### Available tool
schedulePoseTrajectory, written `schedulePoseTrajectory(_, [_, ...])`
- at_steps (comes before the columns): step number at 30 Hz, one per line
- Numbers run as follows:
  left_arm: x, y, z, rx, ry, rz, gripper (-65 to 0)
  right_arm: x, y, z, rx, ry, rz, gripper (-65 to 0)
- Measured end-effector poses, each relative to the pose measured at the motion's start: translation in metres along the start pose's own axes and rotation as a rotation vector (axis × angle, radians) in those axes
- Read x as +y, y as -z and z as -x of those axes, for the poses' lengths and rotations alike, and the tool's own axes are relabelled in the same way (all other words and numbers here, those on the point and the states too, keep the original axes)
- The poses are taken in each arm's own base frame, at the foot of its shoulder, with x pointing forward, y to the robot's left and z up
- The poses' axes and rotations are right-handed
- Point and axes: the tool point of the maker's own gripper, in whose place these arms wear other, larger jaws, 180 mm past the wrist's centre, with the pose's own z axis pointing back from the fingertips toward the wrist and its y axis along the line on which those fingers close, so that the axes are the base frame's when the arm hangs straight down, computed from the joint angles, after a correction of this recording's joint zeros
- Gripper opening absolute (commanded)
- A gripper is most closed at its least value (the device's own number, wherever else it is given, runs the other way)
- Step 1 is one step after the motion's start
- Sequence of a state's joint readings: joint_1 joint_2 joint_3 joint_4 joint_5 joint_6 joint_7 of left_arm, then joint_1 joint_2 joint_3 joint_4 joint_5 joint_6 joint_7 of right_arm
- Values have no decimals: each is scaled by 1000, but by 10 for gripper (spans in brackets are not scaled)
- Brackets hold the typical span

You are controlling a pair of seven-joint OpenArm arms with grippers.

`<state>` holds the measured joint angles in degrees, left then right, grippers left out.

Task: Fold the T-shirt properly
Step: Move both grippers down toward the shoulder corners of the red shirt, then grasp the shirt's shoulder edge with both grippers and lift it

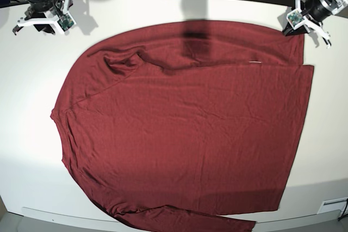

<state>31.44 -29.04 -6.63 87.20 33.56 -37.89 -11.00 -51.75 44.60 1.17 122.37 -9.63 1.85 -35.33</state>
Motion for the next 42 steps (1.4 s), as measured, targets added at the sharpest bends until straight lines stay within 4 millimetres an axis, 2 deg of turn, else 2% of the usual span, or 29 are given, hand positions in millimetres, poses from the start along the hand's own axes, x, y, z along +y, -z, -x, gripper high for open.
schedulePoseTrajectory(5, [-1,-1,1,2,-12,-3,-650,4,-1,-23,-127,-23,-19,-468])
schedulePoseTrajectory(9, [-3,-2,0,-12,-56,-4,-650,24,-6,-38,-219,-108,-123,-366])
schedulePoseTrajectory(11, [-2,-2,-1,-17,-84,-8,-650,29,-5,-39,-224,-138,-156,-351])
schedulePoseTrajectory(16, [-3,-2,-2,-28,-117,-9,-650,20,14,-47,-277,-163,-157,-351])
schedulePoseTrajectory(21, [-3,-2,-1,-27,-118,-9,-650,20,36,-30,-233,-246,-187,-351])
schedulePoseTrajectory(24, [-3,-2,-1,-27,-118,-9,-650,25,46,-25,-233,-310,-192,-351])
schedulePoseTrajectory(27, [-3,-2,-1,-27,-118,-9,-650,41,54,-22,-223,-360,-220,-352])
schedulePoseTrajectory(31, [-3,-2,-1,-26,-116,-7,-650,53,65,-36,-249,-445,-219,-352])
schedulePoseTrajectory(38, [-3,-2,-1,-26,-116,-7,-650,57,84,-52,-236,-521,-188,-352])
schedulePoseTrajectory(42, [-3,-2,-1,-26,-116,-7,-650,51,89,-57,-235,-525,-172,-363])
